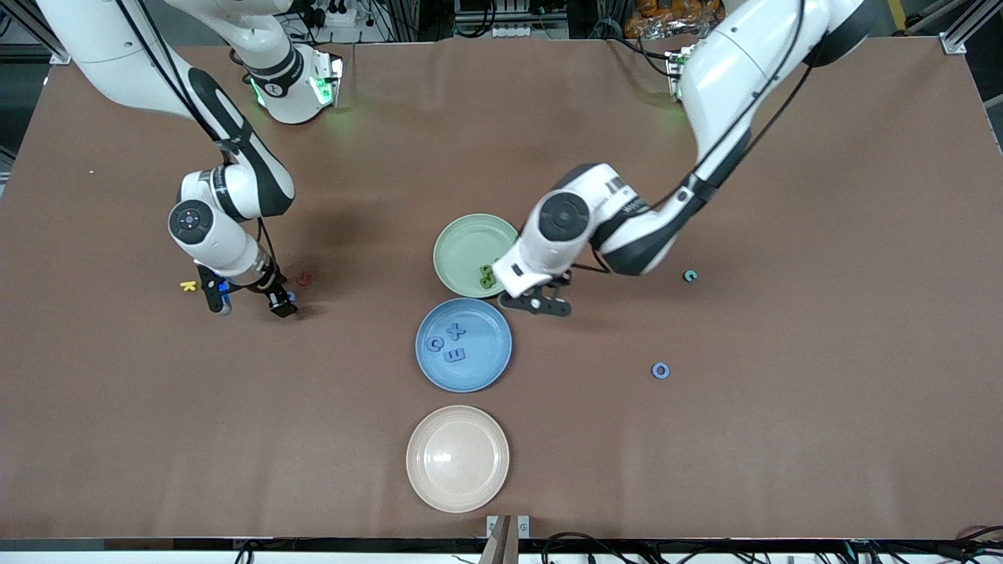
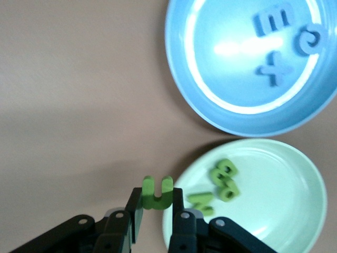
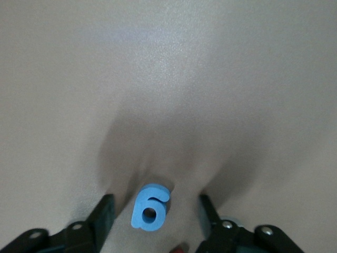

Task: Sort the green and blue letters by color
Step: 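Drop the U on the green plate while the right gripper drops 6 on blue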

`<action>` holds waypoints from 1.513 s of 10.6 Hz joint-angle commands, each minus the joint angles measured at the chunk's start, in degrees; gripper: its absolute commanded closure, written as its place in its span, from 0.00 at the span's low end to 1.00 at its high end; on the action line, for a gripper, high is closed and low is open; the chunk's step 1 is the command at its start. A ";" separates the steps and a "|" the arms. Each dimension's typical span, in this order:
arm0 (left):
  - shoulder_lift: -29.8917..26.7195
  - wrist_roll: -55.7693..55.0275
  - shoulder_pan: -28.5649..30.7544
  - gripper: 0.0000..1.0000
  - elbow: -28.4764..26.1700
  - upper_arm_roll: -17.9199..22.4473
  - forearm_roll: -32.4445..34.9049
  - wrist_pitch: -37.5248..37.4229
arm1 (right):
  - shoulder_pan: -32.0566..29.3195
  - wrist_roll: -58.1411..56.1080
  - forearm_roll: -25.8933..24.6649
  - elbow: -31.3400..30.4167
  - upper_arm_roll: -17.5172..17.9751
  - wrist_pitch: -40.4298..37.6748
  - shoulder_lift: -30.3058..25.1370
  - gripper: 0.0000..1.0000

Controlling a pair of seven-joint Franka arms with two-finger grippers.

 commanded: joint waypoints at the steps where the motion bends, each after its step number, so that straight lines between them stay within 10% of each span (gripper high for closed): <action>1: -0.06 -12.81 -4.86 1.00 -0.34 0.71 1.36 2.54 | -1.27 0.07 -2.10 -0.37 0.72 1.93 0.84 0.90; 3: 0.82 -16.00 -7.15 0.71 0.36 0.79 1.45 3.16 | -1.27 -0.02 -3.42 -0.28 0.72 2.28 1.19 1.00; 6: 0.47 -23.73 -10.76 0.55 1.06 0.88 1.45 3.69 | -1.35 -1.15 -3.51 0.15 0.55 1.41 0.41 1.00; 7: 0.12 -26.36 -11.55 0.10 1.06 1.06 1.62 3.69 | -1.35 -4.90 -3.51 0.85 0.29 0.01 -0.90 1.00; 8: -1.19 -31.52 -11.82 0.00 1.06 2.45 3.97 3.69 | -1.88 -8.33 -3.51 2.51 0.28 -4.44 -2.66 1.00; 11: -5.74 -30.97 -6.75 0.00 2.47 2.99 8.03 3.69 | -0.48 -15.90 -3.24 12.52 0.81 -21.94 -4.61 1.00; 16: -15.69 -11.80 5.48 0.00 1.94 1.85 6.99 -7.79 | 7.51 -21.00 -3.07 22.63 2.56 -22.33 -2.42 1.00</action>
